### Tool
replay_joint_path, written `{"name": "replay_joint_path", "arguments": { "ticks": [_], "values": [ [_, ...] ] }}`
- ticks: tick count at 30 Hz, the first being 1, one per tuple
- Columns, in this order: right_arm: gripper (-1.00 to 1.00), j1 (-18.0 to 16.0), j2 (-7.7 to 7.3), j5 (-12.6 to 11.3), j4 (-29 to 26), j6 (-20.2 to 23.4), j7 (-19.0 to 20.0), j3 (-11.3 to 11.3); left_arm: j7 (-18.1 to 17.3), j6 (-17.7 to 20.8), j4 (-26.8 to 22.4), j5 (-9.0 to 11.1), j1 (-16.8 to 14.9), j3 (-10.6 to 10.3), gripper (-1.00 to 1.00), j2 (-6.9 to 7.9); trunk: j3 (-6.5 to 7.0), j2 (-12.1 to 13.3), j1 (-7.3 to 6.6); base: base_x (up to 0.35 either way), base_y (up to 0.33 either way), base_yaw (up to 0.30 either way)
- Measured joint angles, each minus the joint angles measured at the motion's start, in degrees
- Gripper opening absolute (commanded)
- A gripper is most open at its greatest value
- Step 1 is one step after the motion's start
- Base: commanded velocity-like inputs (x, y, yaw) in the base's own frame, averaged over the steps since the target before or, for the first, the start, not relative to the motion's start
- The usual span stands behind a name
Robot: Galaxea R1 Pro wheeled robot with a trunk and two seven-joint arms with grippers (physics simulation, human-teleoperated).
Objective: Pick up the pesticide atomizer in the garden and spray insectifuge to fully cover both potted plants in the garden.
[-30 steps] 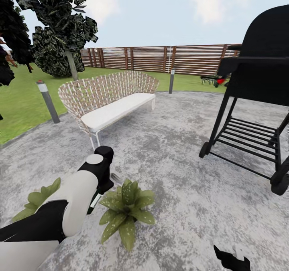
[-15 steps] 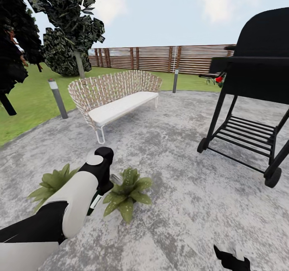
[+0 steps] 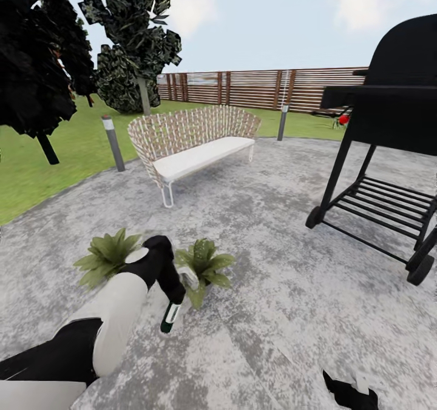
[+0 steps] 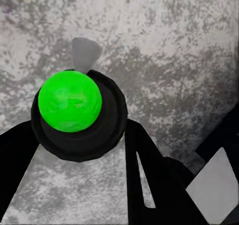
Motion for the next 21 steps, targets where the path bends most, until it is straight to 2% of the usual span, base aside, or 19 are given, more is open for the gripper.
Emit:
{"name": "replay_joint_path", "arguments": {
  "ticks": [2, 4, 5, 7, 8, 9, 12, 13, 15, 16, 17, 18, 19, 21],
  "values": [
    [1.0, 0.0, 0.07, 0.0, -0.1, 0.0, 0.0, 0.1, 5.2, -2.8, 0.0, 5.8, 2.1, -0.1, -1.0, 0.15, 0.0, 0.0, 0.0, -0.292, -0.136, 0.008],
    [1.0, 0.0, 0.08, 0.0, -0.2, 0.1, 0.4, 0.2, 7.2, -6.0, 0.1, 9.0, 3.1, -0.1, -1.0, 0.29, 0.01, 0.0, 0.0, -0.304, -0.112, 0.003],
    [1.0, 0.0, 0.08, 0.1, -0.5, 0.1, 0.9, 0.5, 7.5, -8.4, 0.1, 9.8, 3.4, 0.0, -1.0, 0.34, 0.01, 0.0, 0.0, -0.309, -0.1, 0.001],
    [1.0, 0.0, 0.08, 0.8, -3.1, 0.1, 4.5, 3.4, 7.8, -15.7, 0.2, 11.4, 4.3, 0.2, -1.0, 0.51, 0.01, 0.0, 0.0, -0.312, -0.088, 0.0],
    [1.0, 0.0, 0.07, 0.9, -5.0, 0.0, 6.3, 4.5, 7.7, -17.4, 0.1, 11.9, 4.7, 0.2, -1.0, 0.61, 0.01, 0.0, 0.0, -0.314, -0.081, 0.0],
    [1.0, 0.0, 0.06, 1.0, -8.4, 0.1, 8.9, 5.7, 7.4, -18.9, 0.1, 12.6, 5.2, 0.3, -1.0, 0.93, 0.01, 0.0, 0.0, -0.314, -0.08, 0.0],
    [1.0, 0.0, 0.19, 1.1, -17.1, 0.5, 16.1, 6.7, 6.2, -20.5, 0.1, 15.1, 5.7, 0.3, -1.0, 2.37, 0.01, 0.0, -0.01, -0.283, -0.057, 0.0],
    [1.0, 0.0, 0.35, 1.1, -20.0, 1.0, 19.4, 6.8, 5.5, -21.3, 0.1, 16.6, 5.8, 0.3, -1.0, 3.21, 0.01, 0.0, -0.01, -0.165, -0.02, 0.0],
    [1.0, 0.0, 0.52, 1.1, -23.8, 2.9, 23.5, 6.9, 4.5, -23.2, 0.1, 19.3, 6.1, 0.3, -1.0, 4.36, 0.01, 0.0, -0.03, -0.08, -0.01, 0.0],
    [1.0, 0.0, 0.6, 1.1, -27.0, 5.5, 26.4, 6.9, 3.5, -25.0, 0.2, 21.3, 6.6, 0.3, -1.0, 5.14, 0.01, 0.0, -0.03, -0.035, -0.004, 0.0],
    [1.0, 0.0, 0.67, 1.1, -29.3, 7.6, 28.4, 6.9, 2.9, -26.0, 0.2, 22.5, 7.0, 0.3, -1.0, 5.57, 0.01, 0.0, -0.03, -0.014, -0.002, 0.0],
    [1.0, 0.0, 0.74, 1.0, -33.8, 11.7, 33.2, 6.9, 2.0, -27.2, 0.2, 23.9, 7.9, 0.2, -1.0, 6.07, 0.01, 0.0, -0.04, -0.004, 0.0, 0.0],
    [1.0, 0.0, 0.76, 1.0, -39.6, 16.3, 40.1, 6.8, 1.4, -27.8, 0.2, 24.6, 8.6, 0.1, -1.0, 6.29, 0.01, 0.0, -0.04, -0.001, 0.0, 0.0],
    [1.0, 0.0, 0.78, 1.1, -45.0, 19.3, 44.9, 6.9, 1.2, -27.9, 0.2, 24.7, 8.8, -0.2, -1.0, 6.06, 0.01, 0.0, -0.04, 0.0, 0.0, 0.0]
  ]
}}
